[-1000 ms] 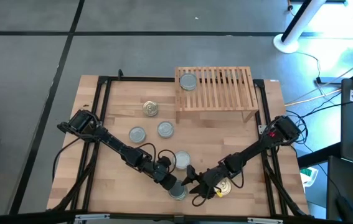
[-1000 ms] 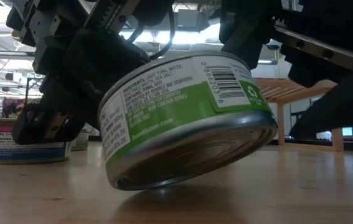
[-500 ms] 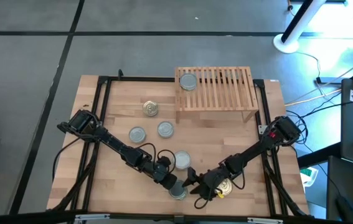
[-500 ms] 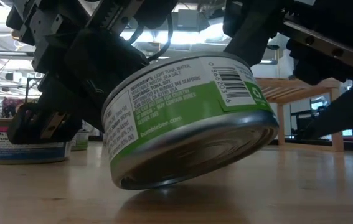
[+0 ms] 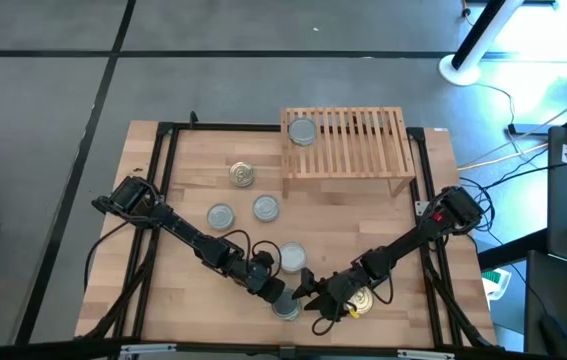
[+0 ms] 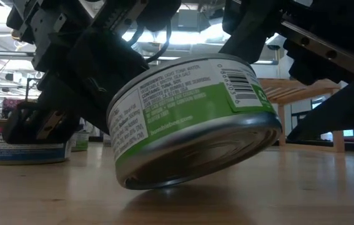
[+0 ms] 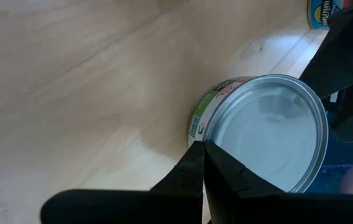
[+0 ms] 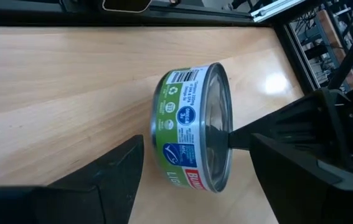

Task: Stack canned seafood by type on shelf
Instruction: Stack the green tuna can on top of the green tuna can on the shelf

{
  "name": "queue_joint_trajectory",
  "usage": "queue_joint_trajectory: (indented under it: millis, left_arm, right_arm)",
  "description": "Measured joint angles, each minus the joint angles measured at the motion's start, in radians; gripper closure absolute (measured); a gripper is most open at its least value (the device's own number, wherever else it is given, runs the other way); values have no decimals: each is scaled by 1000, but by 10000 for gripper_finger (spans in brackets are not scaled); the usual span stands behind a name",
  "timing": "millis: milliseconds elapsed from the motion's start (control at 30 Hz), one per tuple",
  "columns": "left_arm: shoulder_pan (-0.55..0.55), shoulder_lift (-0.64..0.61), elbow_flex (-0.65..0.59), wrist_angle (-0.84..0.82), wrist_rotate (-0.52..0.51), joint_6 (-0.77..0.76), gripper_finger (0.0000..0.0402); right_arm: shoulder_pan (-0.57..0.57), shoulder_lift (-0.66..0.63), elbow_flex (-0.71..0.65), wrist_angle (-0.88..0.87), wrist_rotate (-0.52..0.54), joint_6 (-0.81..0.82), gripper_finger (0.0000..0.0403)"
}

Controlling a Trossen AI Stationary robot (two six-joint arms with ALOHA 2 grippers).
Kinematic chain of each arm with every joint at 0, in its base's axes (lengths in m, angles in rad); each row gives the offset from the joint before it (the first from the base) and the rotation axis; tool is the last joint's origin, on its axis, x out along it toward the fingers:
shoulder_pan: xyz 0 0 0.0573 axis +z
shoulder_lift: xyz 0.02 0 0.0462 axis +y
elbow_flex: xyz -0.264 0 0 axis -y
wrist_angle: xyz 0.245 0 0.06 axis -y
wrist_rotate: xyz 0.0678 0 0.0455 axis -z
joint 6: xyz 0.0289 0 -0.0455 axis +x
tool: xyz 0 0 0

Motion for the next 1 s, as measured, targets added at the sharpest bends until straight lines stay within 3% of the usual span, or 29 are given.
queue_joint_trajectory:
  millis: [133, 267, 467, 700, 833, 1000]
  left_arm:
    - [0, 0, 0, 0, 0, -18, 400]
    - [0, 0, 0, 0, -1, -23, 400]
    - [1, 0, 1, 4, -4, -24, 400]
    - [1, 0, 1, 3, -6, -24, 400]
    - [1, 0, 0, 3, -5, -19, 400]
    - [1, 0, 0, 2, -5, 18, 400]
  right_arm:
    - [4, 5, 0, -14, -36, 0, 111]
    - [18, 61, 1, 39, -9, -33, 111]
    - [35, 131, 3, 204, 128, -79, 111]
    - [33, 133, 3, 217, 200, -70, 114]
    - [33, 134, 2, 225, 218, -70, 141]
    - [33, 134, 2, 228, 224, -71, 208]
